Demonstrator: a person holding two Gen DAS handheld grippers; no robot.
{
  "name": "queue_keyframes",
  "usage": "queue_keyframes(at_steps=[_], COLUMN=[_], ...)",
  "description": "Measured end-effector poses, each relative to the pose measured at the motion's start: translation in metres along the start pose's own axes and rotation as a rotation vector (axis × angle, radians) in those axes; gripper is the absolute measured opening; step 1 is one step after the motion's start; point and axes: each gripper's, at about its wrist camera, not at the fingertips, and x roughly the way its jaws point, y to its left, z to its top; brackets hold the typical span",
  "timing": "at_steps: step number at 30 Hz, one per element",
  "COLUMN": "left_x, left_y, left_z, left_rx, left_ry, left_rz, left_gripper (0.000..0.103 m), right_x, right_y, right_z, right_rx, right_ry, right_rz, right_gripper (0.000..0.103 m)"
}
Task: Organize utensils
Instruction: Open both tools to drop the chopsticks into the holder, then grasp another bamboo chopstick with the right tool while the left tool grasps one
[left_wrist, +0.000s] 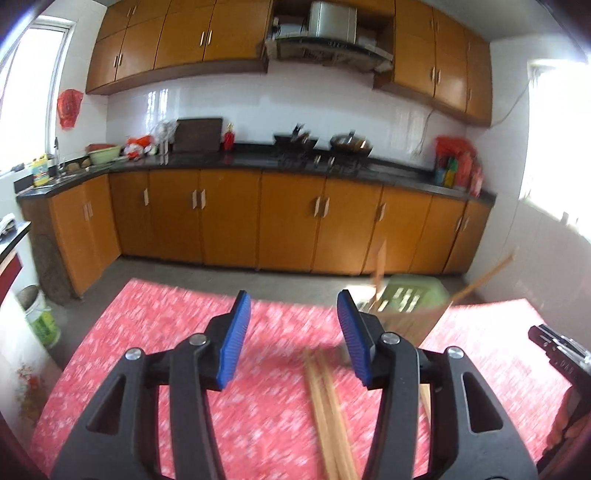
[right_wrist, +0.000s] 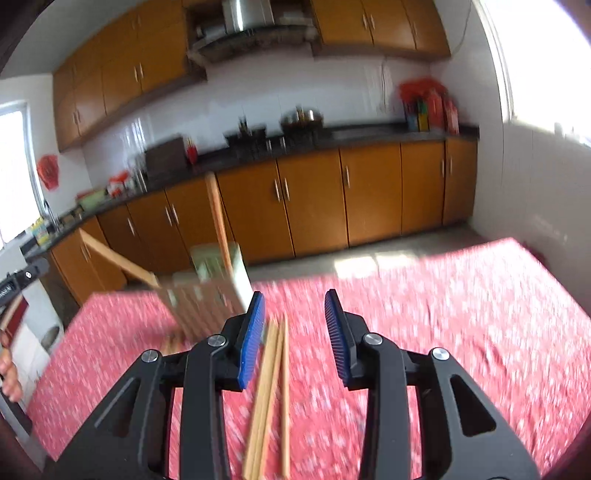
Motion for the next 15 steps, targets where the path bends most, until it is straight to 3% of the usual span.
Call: queue_keyframes(at_steps=[4,7,12,15], left_x=[0.027,0.041,0.049,0.053], left_y=[0.022,0.033,0.033,0.025], left_z=[-0.061,-0.090,-0.114,-0.118], left_rx=[-0.019,-0.067,-0.081,-0.074], left_ry=[0.169,0.256,0.307,0.317], left_rz=[0.001,-0.014,-0.040,-0.065], left_gripper=[0.049,0.049,0.049,0.049], right_x=[0.042,0.068,0.093,0.098], right_y=[-0.002,0.009,0.022,0.020], right_z=[-0.056,-0.087,-0.097,-0.103], right_rx=[0.011,-0.002,-0.032,-0.064], right_ry=[0.192,0.281,0.328,0.318], right_rz=[0.023,0.038,0.016,-0.021], right_gripper=[0.024,0.022,0.022,0.008])
